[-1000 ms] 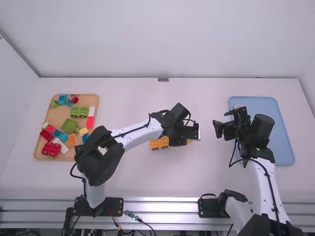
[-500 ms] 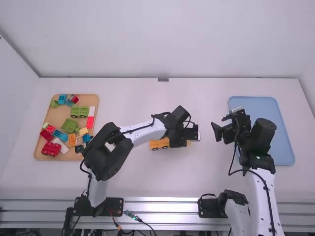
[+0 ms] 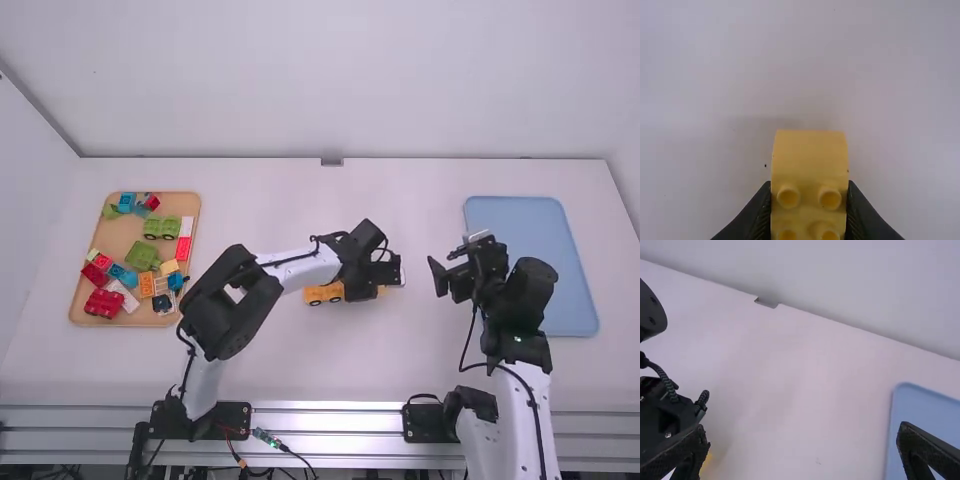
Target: Assemble lego blocks to make yellow taxi
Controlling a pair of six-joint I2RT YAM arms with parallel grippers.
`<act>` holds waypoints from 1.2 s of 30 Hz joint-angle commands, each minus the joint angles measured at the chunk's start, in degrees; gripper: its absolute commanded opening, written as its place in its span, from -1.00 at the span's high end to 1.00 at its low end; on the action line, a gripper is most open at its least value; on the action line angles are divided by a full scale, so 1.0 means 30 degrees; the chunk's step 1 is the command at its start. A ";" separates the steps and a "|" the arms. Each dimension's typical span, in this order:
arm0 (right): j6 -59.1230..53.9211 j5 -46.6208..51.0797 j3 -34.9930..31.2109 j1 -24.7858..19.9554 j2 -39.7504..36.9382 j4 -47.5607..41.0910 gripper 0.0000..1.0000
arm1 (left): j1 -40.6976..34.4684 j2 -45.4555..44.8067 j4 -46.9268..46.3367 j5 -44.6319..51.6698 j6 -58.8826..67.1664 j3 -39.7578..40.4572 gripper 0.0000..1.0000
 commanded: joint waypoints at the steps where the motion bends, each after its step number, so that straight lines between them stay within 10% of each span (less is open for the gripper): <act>1: 0.0335 0.0248 -0.0109 0.0029 -0.0033 0.0051 -0.98 | 0.0153 0.0823 0.0140 0.0026 -0.0015 0.0125 0.97; 9: 0.0131 0.0102 -0.0109 0.0022 0.0893 0.0393 -0.98 | 0.0204 0.1274 -0.0844 -0.0557 -0.0022 0.1137 0.83; 11: 0.0138 -0.0036 -0.0109 0.0022 0.1126 0.0568 -0.98 | 0.0321 0.1282 -0.0778 -0.0477 0.0029 0.1167 0.39; 14: 0.0073 -0.0255 -0.0109 0.0051 0.1519 0.0692 -0.98 | 0.0204 0.1274 -0.0720 -0.0506 -0.0007 0.1167 -0.99; 36: -0.4146 -0.4211 -0.0051 0.0750 0.4550 0.1676 -0.98 | 0.5909 -0.7585 0.0562 0.3450 0.3344 -0.2403 -0.98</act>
